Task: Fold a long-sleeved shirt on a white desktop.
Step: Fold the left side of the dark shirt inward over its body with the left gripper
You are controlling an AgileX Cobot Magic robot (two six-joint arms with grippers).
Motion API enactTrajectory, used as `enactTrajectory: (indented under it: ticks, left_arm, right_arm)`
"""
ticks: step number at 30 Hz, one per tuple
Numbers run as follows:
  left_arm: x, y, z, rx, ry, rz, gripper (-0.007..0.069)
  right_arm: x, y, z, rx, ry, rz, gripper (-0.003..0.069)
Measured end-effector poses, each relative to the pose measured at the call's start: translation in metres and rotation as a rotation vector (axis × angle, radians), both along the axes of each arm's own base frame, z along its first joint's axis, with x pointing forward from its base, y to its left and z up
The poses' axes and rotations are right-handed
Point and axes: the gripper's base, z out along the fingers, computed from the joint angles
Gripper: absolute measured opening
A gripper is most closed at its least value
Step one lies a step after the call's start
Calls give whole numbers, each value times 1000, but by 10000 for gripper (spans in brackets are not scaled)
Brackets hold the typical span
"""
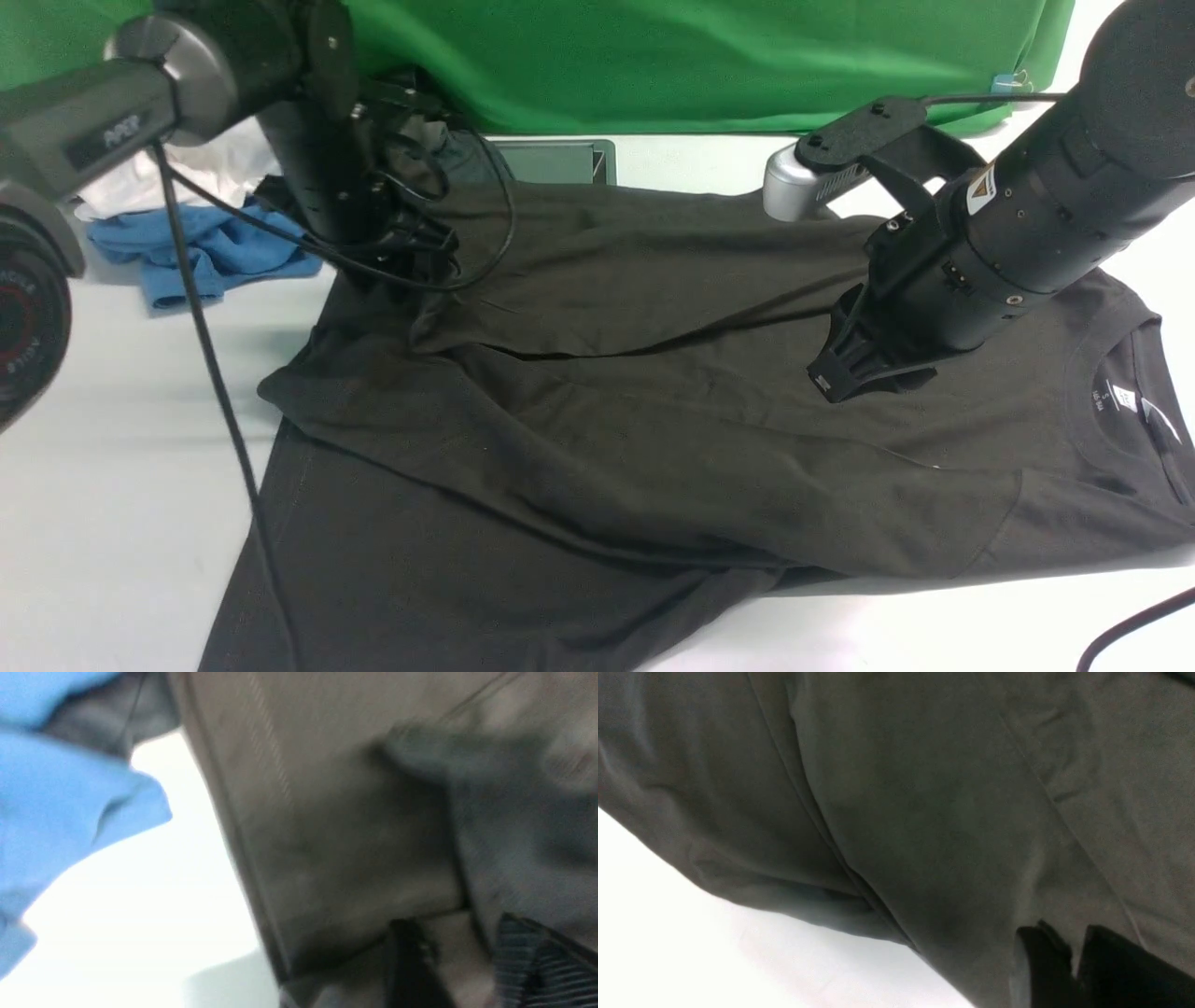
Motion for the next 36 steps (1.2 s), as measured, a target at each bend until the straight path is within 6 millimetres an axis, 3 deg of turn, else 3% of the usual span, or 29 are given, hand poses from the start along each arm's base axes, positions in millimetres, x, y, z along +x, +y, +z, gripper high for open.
enactTrajectory:
  ticks: [5,10,13,14,16,17,19,20,22,25,26,29,33,36]
  left_arm:
    - [-7,14,11,-1,16,36,451]
    - [-21,21,35,-14,-18,44,450]
    - [-31,9,75,-145,-150,-43,288]
    - [-34,-4,88,-215,-206,-97,218]
    - [-36,-32,97,-287,-277,-219,90]
    - [-36,-34,98,-292,-287,-235,74]
    - [-33,-67,82,-278,-292,-328,29]
    - [-32,-69,80,-274,-291,-333,29]
    - [-26,-85,51,-196,-250,-387,51]
    - [-19,-86,20,-123,-196,-359,155]
    - [-19,-86,20,-122,-197,-355,163]
    - [-12,-85,8,-125,-213,-355,314]
    - [-10,-91,-4,-162,-198,-400,363]
    - [-8,-89,-17,-122,-172,-382,327]
  right_arm:
    - [0,0,0,0,0,0,157]
    - [0,0,0,-2,-1,6,158]
    - [0,0,0,-3,-3,10,158]
    - [0,0,0,-1,-8,10,158]
    - [1,0,0,3,-18,7,158]
    - [1,0,1,4,-20,7,158]
    - [2,1,1,6,-27,8,158]
    - [2,1,1,6,-27,8,158]
    - [2,1,1,5,-25,8,158]
    - [2,1,1,4,-23,8,158]
    - [2,1,1,4,-23,8,158]
    - [2,1,1,8,-23,7,158]
    - [1,2,1,24,-15,4,158]
    - [1,2,1,27,-15,6,158]
